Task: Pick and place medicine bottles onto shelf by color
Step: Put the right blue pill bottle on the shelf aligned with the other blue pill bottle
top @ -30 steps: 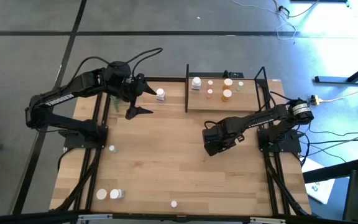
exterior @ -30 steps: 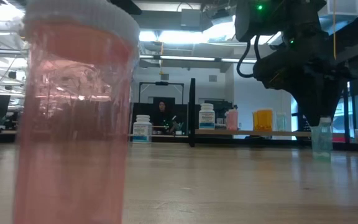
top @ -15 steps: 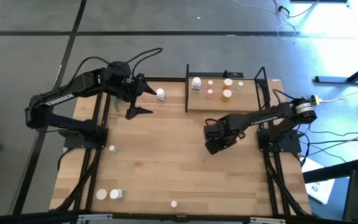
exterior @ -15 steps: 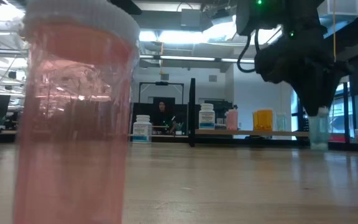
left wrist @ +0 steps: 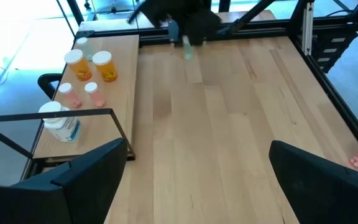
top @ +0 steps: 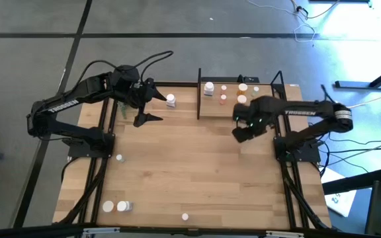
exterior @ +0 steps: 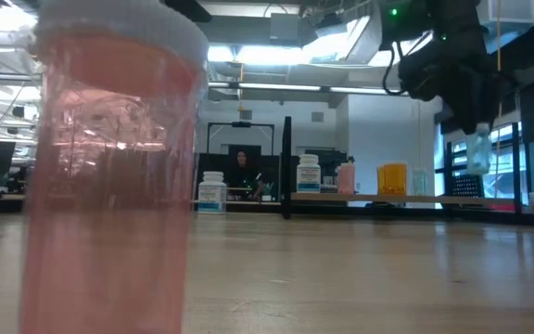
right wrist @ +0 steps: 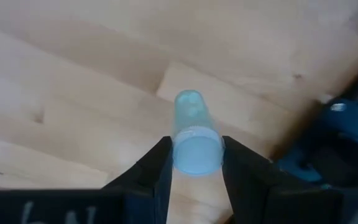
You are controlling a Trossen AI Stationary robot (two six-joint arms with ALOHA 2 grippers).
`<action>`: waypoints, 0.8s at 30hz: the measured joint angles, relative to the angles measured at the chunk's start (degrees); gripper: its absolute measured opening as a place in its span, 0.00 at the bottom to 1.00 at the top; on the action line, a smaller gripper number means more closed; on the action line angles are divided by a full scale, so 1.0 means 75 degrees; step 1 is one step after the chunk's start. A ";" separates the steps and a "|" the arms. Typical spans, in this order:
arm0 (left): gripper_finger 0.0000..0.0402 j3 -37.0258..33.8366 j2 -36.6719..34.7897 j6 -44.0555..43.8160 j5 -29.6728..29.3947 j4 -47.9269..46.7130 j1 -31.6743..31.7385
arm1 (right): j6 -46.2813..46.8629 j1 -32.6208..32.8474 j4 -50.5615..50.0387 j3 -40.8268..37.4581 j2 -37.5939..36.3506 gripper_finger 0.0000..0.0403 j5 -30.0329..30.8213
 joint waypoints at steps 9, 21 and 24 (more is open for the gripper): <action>0.96 0.0000 0.0000 0.0060 0.0000 -0.0001 -0.0001 | -0.1832 -0.2419 -0.0313 0.0278 -0.0222 0.31 0.0438; 0.96 0.0000 0.0000 -0.0007 0.0000 -0.0002 -0.0001 | -0.3317 -0.4715 -0.0246 0.1319 0.0162 0.32 0.1227; 0.96 0.0000 0.0000 -0.0010 0.0000 -0.0002 0.0000 | -0.3612 -0.4949 -0.0156 0.1374 0.0496 0.32 0.1246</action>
